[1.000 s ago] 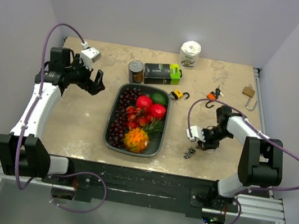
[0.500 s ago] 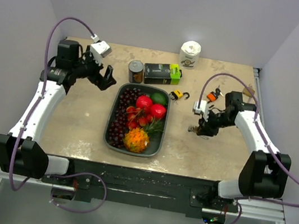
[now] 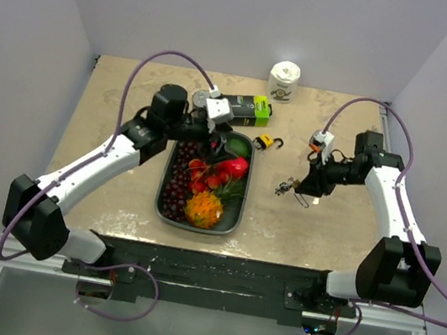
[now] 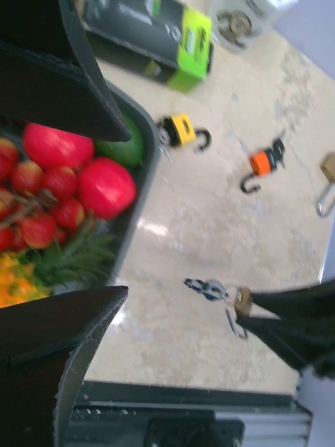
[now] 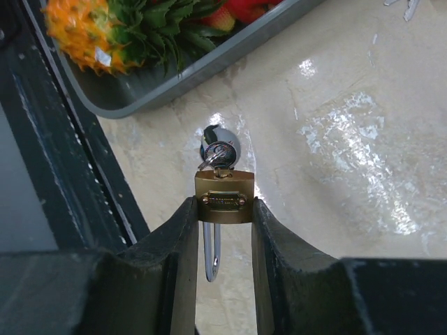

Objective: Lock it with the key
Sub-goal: Pick up the lock from the center of the board, then lock the lock.

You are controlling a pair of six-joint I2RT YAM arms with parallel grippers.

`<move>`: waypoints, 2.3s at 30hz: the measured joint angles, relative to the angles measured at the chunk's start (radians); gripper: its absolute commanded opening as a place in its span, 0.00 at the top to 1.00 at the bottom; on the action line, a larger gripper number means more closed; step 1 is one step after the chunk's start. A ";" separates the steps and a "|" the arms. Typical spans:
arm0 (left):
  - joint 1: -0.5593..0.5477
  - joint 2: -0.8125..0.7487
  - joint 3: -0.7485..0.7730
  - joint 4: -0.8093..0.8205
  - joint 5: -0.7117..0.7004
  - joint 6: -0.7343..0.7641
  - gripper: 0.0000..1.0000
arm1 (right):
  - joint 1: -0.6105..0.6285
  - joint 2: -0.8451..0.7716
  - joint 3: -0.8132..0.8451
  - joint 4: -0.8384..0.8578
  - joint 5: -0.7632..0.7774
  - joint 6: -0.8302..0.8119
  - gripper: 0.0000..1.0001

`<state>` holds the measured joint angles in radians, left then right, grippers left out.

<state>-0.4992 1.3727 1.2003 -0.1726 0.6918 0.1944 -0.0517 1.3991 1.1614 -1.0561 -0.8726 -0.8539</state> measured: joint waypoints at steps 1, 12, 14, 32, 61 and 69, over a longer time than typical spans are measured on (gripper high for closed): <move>-0.033 0.002 -0.023 0.034 -0.005 -0.017 0.14 | -0.004 -0.002 0.000 0.010 -0.005 0.048 1.00; -0.321 0.163 -0.027 0.304 -0.298 -0.354 0.16 | -0.042 -0.200 -0.109 0.395 0.147 0.839 1.00; -0.370 0.220 0.011 0.312 -0.354 -0.411 0.14 | -0.045 -0.240 -0.148 0.462 0.233 0.972 1.00; -0.571 0.504 0.304 0.241 -0.645 -0.651 0.35 | -0.047 -0.343 -0.230 0.509 0.697 1.551 1.00; -0.648 0.673 0.446 0.188 -0.899 -0.568 0.68 | -0.012 -0.381 -0.229 0.387 0.723 1.684 1.00; -0.648 0.685 0.454 0.180 -0.910 -0.568 0.75 | -0.012 -0.379 -0.223 0.383 0.721 1.686 1.00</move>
<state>-1.1469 2.0579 1.6543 0.0078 -0.2180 -0.3740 -0.0635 1.0199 0.9382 -0.6735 -0.1520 0.8318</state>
